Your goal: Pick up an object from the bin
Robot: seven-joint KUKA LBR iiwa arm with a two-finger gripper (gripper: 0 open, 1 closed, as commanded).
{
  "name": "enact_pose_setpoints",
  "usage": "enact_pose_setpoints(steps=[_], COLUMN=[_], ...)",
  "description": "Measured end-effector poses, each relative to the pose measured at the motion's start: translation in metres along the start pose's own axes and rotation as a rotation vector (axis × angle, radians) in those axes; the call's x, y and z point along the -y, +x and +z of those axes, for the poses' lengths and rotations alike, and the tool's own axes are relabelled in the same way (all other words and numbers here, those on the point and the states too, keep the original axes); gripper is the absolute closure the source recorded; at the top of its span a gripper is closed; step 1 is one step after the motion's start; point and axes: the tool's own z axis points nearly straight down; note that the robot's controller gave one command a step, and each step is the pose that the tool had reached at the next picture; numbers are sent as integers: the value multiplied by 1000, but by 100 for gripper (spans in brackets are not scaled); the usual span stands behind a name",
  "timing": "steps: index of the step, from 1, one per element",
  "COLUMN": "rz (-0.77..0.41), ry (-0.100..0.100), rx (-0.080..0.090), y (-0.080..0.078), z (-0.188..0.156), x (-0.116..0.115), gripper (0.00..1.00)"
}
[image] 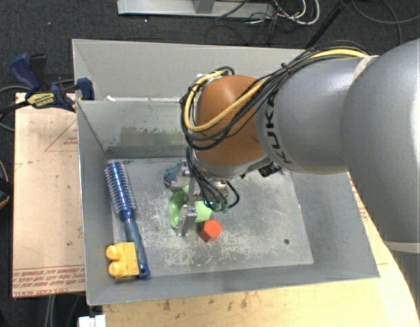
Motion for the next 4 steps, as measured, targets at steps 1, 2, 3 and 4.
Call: enact_pose_setpoints(steps=[1, 2, 3, 4], rz=[-116, 100, 285, 398], ry=[-6, -11, 0, -12], rx=[10, 27, 7, 16], y=[-62, -48, 23, 30], z=[60, 57, 36, 60], x=[25, 81, 122, 161], gripper=[0, 0, 0, 0])
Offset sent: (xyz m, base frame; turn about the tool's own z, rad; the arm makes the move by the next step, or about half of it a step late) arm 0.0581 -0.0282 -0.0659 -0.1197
